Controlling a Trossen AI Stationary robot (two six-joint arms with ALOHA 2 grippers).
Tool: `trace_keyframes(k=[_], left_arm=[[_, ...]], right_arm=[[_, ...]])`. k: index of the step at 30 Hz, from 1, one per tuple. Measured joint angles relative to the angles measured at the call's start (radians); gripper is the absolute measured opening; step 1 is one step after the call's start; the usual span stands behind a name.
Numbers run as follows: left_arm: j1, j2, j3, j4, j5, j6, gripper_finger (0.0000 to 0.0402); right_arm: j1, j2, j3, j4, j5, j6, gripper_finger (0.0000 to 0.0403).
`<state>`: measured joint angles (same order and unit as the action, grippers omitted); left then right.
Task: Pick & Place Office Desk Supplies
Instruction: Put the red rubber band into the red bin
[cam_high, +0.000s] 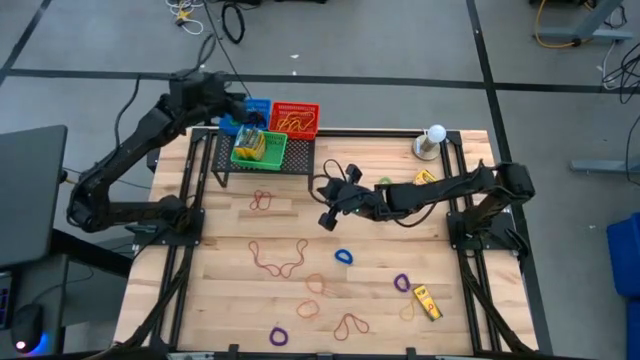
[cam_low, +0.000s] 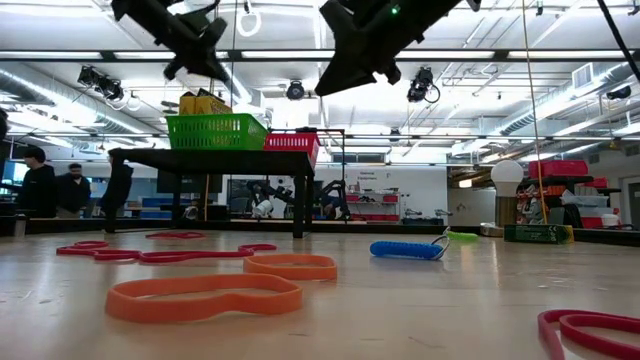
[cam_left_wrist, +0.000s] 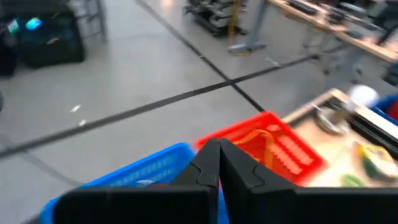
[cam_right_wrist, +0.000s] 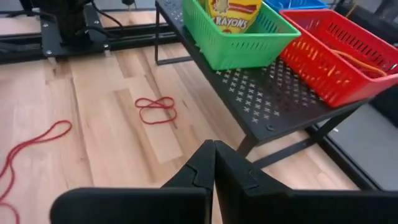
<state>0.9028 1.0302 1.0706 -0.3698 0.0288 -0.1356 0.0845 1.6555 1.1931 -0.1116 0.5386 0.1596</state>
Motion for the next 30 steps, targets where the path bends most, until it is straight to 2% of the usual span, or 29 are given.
trace_keyframes(k=[9,14,20,23,30], left_arm=[[-0.342,0.004,0.000,0.076,-0.114,0.042,0.0006],[-0.488,0.006,-0.007,0.070,-0.113,0.054,0.0006],[-0.633,0.006,-0.008,0.033,-0.006,0.051,0.0006],[-0.710,0.006,-0.009,0.000,-0.003,0.043,0.0007],[-0.857,0.039,-0.009,-0.183,-0.021,-0.032,0.0011]], right_arm=[[-0.022,-0.043,-0.054,-0.001,-0.103,-0.017,0.0004],[-0.006,-0.137,-0.171,0.058,-0.125,0.044,0.0003],[0.014,-0.307,-0.328,0.068,-0.119,0.111,0.0003],[0.015,-0.385,-0.395,0.063,-0.102,0.135,0.0003],[0.021,-0.470,-0.464,0.062,-0.064,0.176,0.0003]])
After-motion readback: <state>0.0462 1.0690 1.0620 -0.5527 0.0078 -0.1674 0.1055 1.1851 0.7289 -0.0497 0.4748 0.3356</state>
